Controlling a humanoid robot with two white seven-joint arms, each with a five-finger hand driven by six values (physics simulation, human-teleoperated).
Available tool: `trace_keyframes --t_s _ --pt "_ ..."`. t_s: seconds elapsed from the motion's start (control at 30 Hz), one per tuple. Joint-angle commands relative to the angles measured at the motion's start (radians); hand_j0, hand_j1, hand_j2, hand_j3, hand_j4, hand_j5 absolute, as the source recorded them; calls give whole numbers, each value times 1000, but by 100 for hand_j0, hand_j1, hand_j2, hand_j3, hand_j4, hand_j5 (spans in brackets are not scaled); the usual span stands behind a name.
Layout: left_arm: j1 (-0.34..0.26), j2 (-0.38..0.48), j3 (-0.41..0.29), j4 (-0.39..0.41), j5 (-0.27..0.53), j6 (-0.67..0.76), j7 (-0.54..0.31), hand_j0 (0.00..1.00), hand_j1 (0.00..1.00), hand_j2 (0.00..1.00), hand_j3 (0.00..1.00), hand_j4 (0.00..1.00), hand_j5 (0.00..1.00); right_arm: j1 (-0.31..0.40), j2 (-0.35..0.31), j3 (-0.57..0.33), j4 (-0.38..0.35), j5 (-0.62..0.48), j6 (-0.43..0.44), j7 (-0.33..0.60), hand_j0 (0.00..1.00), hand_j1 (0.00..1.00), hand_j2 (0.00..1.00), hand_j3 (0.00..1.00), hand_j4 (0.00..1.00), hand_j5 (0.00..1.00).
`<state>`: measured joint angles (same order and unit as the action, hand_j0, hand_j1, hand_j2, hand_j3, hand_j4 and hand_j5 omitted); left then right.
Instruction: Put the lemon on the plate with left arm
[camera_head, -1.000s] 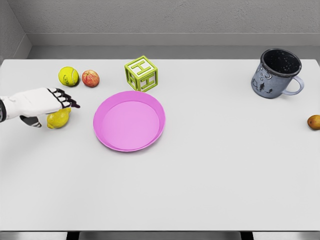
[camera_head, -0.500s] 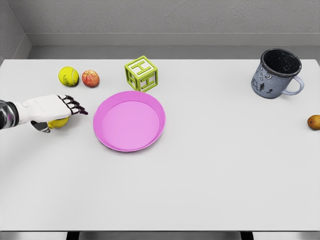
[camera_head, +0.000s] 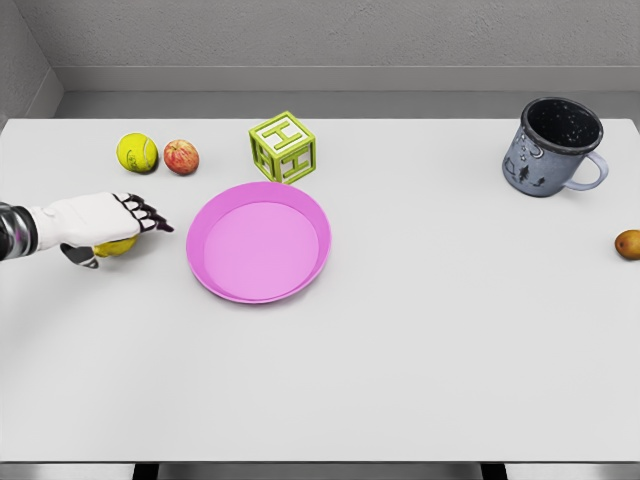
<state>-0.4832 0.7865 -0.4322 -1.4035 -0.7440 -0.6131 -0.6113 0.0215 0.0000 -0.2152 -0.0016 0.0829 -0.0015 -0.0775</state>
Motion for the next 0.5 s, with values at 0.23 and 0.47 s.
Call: trace_keyframes --t_s 0.23,0.47 --pt "-18 -1 7 52 2 2 0 89 89 89 89 89 89 0 0 0 0 0 0 1 100 100 100 100 100 100" --pt "-18 -6 4 52 5 2 0 74 74 74 74 74 74 0 0 0 0 0 0 -1 100 100 100 100 100 100"
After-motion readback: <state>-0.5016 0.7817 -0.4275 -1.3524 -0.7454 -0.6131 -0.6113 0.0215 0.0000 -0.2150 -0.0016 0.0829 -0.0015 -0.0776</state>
